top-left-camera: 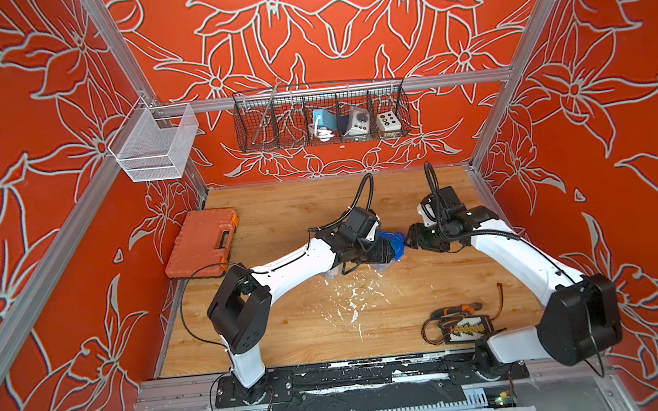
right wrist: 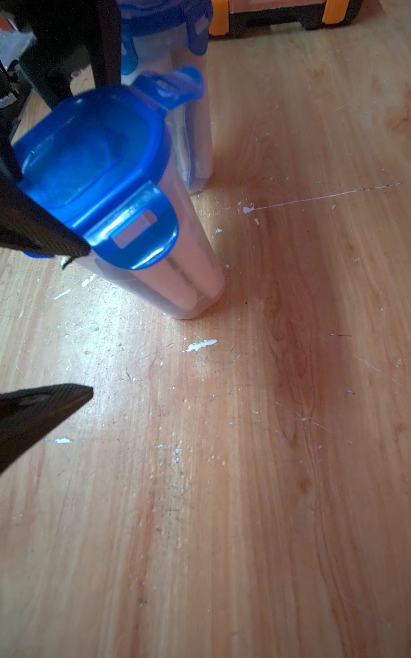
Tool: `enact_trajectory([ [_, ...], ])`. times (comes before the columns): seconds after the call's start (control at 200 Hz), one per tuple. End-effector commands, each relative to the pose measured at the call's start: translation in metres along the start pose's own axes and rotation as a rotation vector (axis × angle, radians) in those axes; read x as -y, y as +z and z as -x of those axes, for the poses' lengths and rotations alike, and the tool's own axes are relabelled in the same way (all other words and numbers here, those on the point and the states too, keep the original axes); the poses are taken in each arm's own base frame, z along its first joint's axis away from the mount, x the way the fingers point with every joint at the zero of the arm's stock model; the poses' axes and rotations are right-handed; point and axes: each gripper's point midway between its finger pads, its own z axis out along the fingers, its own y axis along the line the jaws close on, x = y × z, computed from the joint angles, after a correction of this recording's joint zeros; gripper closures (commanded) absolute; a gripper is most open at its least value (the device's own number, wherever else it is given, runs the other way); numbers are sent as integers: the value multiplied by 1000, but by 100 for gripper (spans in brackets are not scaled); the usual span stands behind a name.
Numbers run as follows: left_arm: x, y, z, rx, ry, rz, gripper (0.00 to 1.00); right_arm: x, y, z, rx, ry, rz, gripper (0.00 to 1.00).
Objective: Take out toiletry kits
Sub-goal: Adjust the container at the center of the board.
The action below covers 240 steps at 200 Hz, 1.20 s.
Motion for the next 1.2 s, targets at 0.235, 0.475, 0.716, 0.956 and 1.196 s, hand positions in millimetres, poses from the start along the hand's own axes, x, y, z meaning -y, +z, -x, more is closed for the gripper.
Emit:
enact_trajectory([
  [0.235,-29,-21,21,7,-29,79,30,-9,1,18,-9,-1,74,41],
  [0.475,-29,-17,31,2,-46,48,32,-13,13,22,-57,-8,93,42],
  [0.716,-41,-18,40,20,-9,143,35,-15,21,31,-47,21,103,42],
  [0.956,-53,-7,23,-26,-14,156,37,-24,26,52,-32,25,125,42],
  [1.196,-29,-3,18,-50,-15,66,39,-38,33,65,-44,15,176,42],
])
